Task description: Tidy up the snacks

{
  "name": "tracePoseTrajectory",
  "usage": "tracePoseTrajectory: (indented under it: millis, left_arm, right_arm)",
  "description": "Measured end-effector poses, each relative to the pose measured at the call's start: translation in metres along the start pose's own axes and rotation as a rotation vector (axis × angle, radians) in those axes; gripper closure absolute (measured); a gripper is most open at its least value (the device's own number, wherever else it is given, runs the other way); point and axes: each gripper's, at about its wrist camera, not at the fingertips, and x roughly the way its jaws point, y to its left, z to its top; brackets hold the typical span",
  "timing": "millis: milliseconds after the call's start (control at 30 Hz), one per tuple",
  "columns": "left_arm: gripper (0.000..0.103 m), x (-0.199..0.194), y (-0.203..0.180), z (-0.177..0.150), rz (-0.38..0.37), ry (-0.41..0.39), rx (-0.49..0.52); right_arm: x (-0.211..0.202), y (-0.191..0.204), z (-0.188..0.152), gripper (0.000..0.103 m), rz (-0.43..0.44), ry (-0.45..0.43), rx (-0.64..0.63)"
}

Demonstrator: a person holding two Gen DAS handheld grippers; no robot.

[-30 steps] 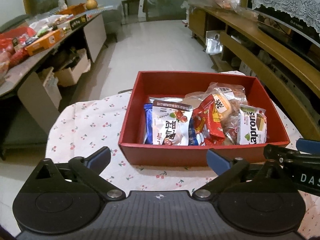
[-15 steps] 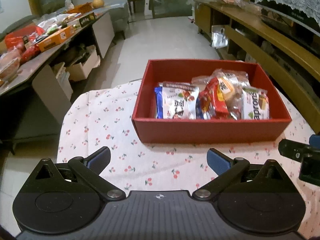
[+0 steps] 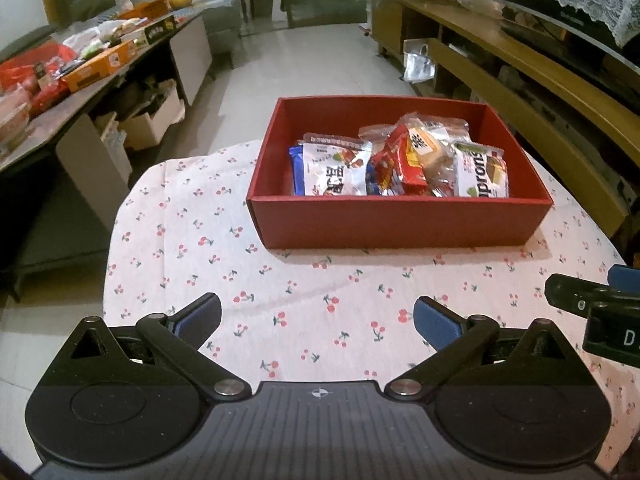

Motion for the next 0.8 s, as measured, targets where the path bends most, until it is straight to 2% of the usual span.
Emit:
tracePoseTrajectory:
  millis: [167, 333, 800]
  left_arm:
    - [0.000, -0.004, 0.001, -0.006, -0.054, 0.018, -0.019]
    - [0.000, -0.006, 0.000, -0.011, -0.075, 0.024, -0.025]
    - [0.000, -0.015, -0.001, -0.019, -0.089, 0.012, -0.027]
  right_arm:
    - [-0.005, 0.002, -0.007, 0.025, 0.004, -0.002, -0.005]
    - [-0.009, 0.003, -0.013, 0.025, 0.002, 0.000, -0.005]
    - [-0.016, 0.003, -0.027, 0.024, 0.003, 0.002, -0.005]
